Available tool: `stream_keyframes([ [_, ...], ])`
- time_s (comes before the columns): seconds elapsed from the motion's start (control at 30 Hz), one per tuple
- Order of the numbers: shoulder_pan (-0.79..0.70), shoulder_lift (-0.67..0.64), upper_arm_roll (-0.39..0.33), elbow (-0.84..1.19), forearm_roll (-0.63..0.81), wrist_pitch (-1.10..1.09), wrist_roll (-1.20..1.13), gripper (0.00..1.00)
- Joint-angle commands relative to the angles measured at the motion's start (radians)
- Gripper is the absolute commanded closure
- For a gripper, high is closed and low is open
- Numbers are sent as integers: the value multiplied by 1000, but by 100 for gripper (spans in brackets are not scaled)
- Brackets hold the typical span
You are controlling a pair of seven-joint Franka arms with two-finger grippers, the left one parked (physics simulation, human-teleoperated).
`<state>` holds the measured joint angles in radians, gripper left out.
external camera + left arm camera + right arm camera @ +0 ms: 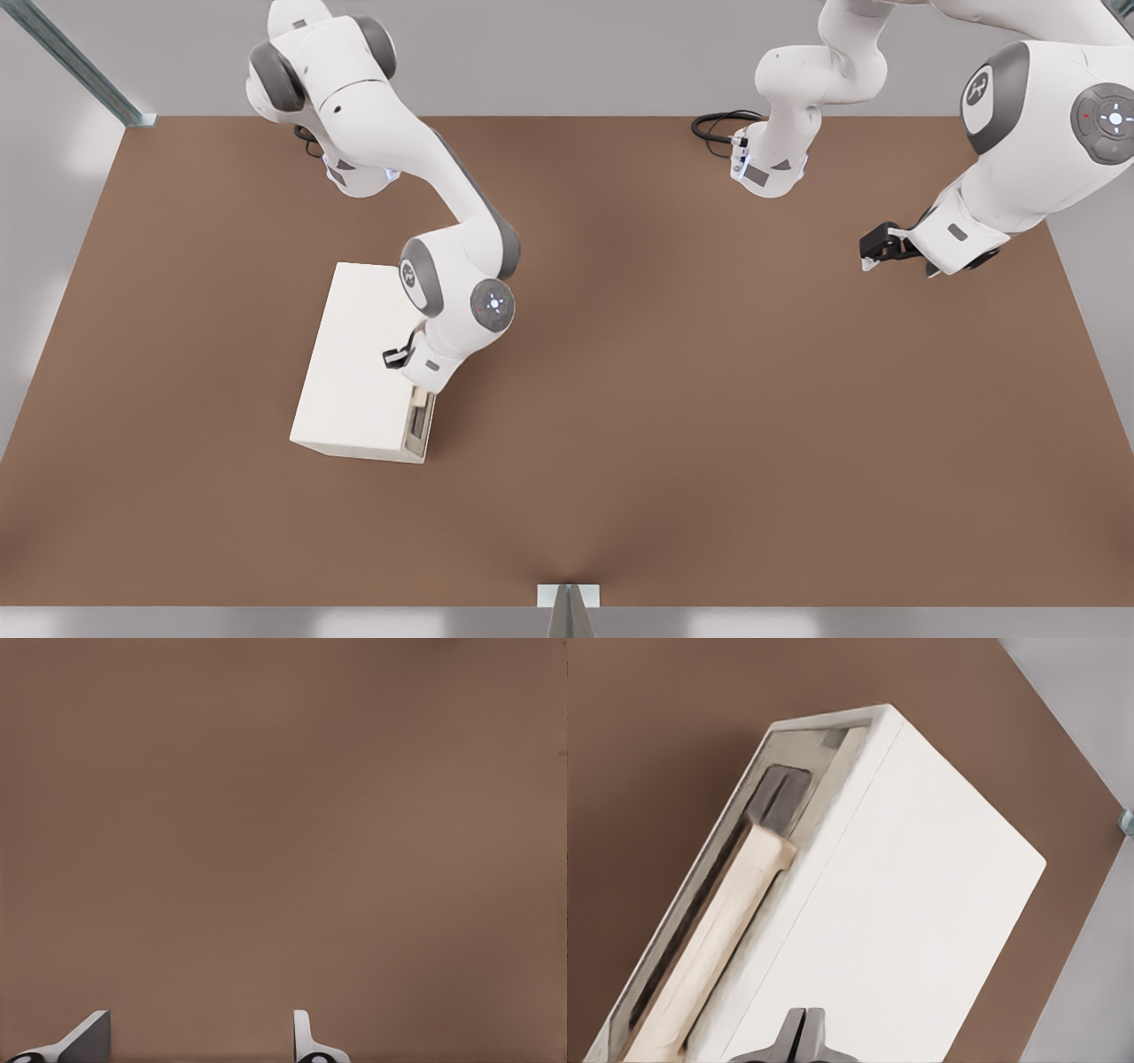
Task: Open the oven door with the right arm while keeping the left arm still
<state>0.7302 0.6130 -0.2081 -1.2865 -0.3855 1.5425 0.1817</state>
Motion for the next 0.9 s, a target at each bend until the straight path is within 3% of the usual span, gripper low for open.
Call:
stream_keyframes([
  [0.0, 12, 14, -1, 9, -3, 39, 231, 79],
  [0.87, 25, 65, -1, -23, -9, 57, 216, 79],
])
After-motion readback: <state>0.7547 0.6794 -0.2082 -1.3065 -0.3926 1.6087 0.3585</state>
